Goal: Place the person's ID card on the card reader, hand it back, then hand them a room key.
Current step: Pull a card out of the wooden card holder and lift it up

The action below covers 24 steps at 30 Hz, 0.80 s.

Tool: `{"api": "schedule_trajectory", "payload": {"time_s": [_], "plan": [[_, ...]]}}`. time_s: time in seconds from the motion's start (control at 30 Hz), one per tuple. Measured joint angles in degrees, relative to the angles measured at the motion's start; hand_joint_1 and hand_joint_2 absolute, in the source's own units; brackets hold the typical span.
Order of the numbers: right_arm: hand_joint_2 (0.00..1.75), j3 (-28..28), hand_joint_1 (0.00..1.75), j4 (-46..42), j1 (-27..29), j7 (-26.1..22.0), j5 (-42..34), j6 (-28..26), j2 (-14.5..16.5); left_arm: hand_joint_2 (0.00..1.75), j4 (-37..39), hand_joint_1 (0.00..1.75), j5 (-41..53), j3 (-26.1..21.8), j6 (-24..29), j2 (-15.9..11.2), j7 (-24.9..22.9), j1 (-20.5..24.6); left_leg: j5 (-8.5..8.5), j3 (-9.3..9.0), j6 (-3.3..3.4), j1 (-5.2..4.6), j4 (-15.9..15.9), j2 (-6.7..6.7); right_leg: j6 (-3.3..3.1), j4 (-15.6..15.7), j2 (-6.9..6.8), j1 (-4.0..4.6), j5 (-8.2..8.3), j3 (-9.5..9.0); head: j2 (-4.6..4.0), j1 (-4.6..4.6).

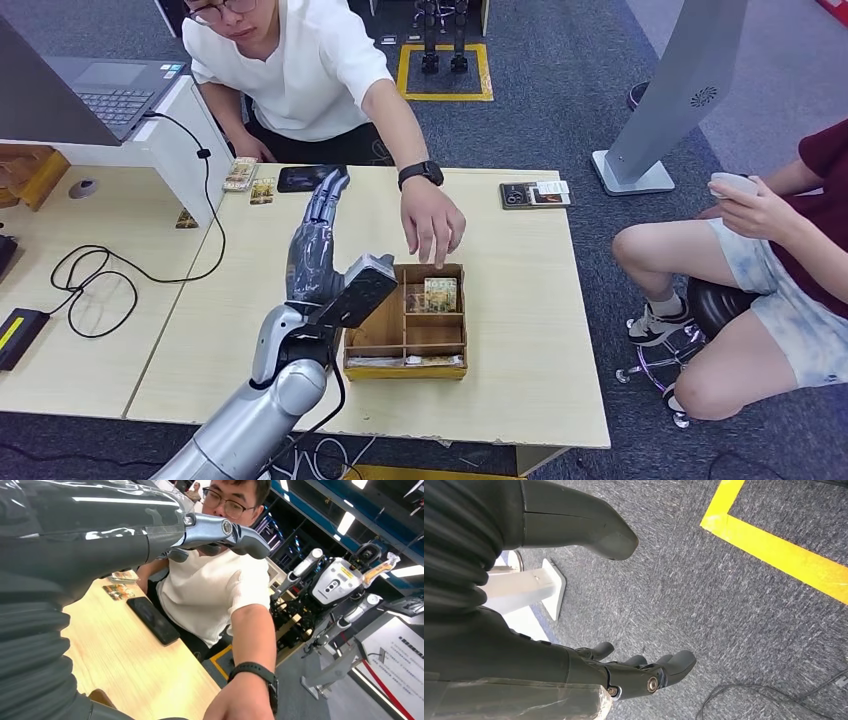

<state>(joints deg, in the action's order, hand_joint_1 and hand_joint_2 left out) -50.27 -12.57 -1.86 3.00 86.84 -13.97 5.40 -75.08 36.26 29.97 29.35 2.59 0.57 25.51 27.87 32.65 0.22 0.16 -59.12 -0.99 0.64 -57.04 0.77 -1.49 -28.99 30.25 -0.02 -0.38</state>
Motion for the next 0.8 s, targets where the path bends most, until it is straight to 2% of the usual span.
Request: {"api": "schedule_trajectory", "payload": {"time_s": [0.37, 0.8], "plan": [[1.75, 0.1, 0.00, 0.0, 0.0, 0.0, 0.0, -0.2, 0.0, 1.75, -0.3, 0.00, -1.2, 0.0, 1.0, -1.4, 0.8, -0.6, 0.00, 0.00, 0.00, 0.00, 0.0, -0.01, 0.00, 0.0, 0.00, 0.00, 0.00, 0.00, 0.00, 0.01], [1.75, 0.3, 0.00, 0.0, 0.0, 0.0, 0.0, -0.2, 0.0, 1.75, -0.3, 0.00, -1.3, 0.0, 1.2, -1.8, 0.9, -0.6, 0.00, 0.00, 0.00, 0.00, 0.0, -0.01, 0.00, 0.0, 0.00, 0.00, 0.00, 0.00, 0.00, 0.01]]}}
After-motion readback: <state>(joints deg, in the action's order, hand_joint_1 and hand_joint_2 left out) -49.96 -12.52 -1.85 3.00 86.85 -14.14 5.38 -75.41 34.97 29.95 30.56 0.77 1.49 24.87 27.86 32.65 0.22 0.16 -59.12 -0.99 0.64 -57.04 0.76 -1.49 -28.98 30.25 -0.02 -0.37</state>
